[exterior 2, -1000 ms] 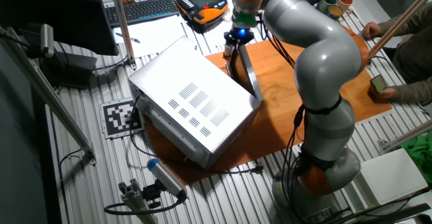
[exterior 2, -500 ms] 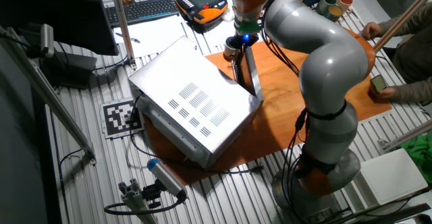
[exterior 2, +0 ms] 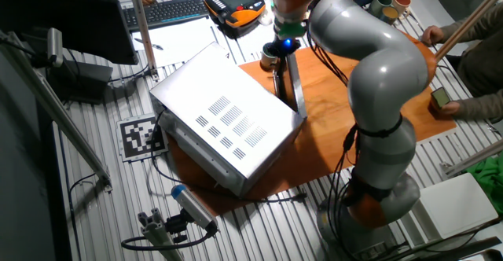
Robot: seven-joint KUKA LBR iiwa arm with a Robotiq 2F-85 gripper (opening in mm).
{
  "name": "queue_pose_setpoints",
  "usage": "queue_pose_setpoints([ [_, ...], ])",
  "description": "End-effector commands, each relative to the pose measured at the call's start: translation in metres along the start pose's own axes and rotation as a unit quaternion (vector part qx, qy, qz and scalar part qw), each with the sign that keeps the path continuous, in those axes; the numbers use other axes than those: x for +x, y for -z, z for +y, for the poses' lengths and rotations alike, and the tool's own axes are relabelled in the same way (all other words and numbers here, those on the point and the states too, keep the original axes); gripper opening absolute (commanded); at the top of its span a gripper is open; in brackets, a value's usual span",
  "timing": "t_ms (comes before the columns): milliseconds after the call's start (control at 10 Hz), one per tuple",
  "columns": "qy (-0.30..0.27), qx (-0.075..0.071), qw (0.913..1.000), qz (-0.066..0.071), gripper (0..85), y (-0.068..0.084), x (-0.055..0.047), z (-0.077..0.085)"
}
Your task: Put the bowl into the microwave
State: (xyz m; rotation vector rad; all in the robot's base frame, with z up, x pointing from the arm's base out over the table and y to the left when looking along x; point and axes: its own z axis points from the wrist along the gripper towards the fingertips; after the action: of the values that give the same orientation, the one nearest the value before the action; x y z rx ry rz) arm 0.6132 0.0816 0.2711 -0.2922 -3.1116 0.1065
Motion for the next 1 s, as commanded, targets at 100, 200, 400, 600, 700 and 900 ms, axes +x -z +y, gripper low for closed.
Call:
queue_pose_setpoints([
  [100,-0.019,0.01,0.9997,0.01,0.0,0.008,-0.011,0.032],
  [200,-0.026,0.019,0.9994,0.01,0.0,0.009,-0.013,0.044],
  [400,-0.032,0.018,0.9993,0.007,0.0,0.009,-0.013,0.044],
  [600,-0.021,0.025,0.9995,0.001,0.0,0.009,-0.013,0.044],
  [700,-0.019,0.018,0.9997,0.003,0.0,0.009,-0.013,0.044],
  [900,-0.024,0.014,0.9996,0.008,0.0,0.009,-0.013,0.044],
])
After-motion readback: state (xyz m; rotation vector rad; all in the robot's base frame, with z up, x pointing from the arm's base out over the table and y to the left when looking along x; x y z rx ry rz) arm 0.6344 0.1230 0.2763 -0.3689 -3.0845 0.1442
